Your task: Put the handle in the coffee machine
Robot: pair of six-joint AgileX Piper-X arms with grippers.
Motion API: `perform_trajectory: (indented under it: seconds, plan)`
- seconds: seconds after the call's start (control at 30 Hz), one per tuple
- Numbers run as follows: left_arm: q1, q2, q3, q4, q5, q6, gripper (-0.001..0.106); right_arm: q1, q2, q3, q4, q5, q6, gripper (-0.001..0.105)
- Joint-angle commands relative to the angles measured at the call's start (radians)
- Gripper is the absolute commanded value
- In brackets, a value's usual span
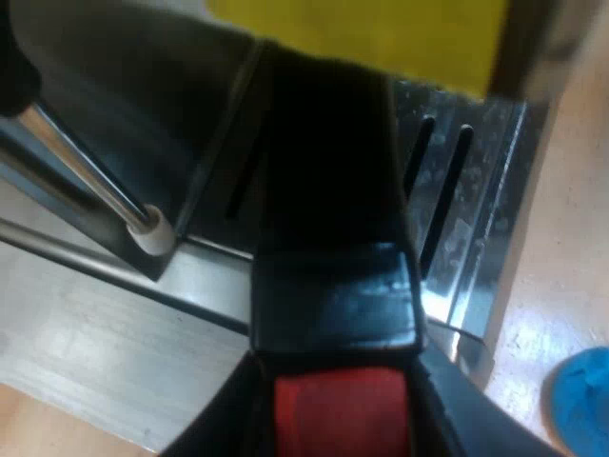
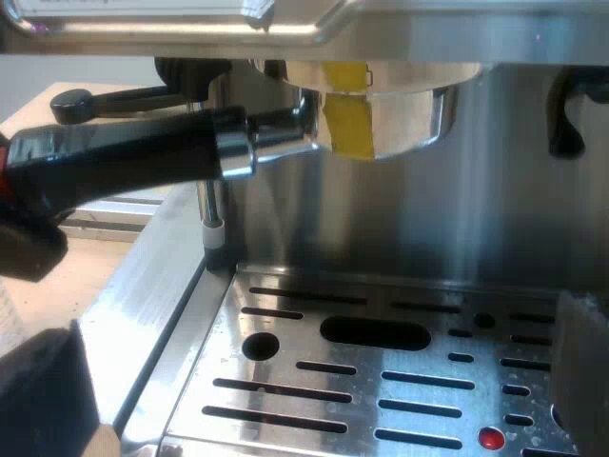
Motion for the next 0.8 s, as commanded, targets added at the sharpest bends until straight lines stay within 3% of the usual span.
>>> perform_trajectory:
  seconds: [0.03,0.3,0.67,0.8]
  plan:
    - [0.000,-0.006,-0.024,-0.025,0.057,0.000,0.000,-0.004,0.000,-0.001,-0.008,0.000,-0.011,0.105]
    - [0.000,-0.006,-0.072,-0.008,0.080,0.000,0.000,-0.004,0.000,-0.001,0.010,0.000,-0.011,0.105]
    - [0.000,-0.006,-0.128,0.131,0.087,0.000,0.000,-0.004,0.000,-0.001,0.022,0.000,-0.001,0.105]
    - [0.000,-0.006,-0.149,0.151,0.087,0.000,0.000,-0.004,0.000,-0.001,0.026,-0.077,-0.055,0.105]
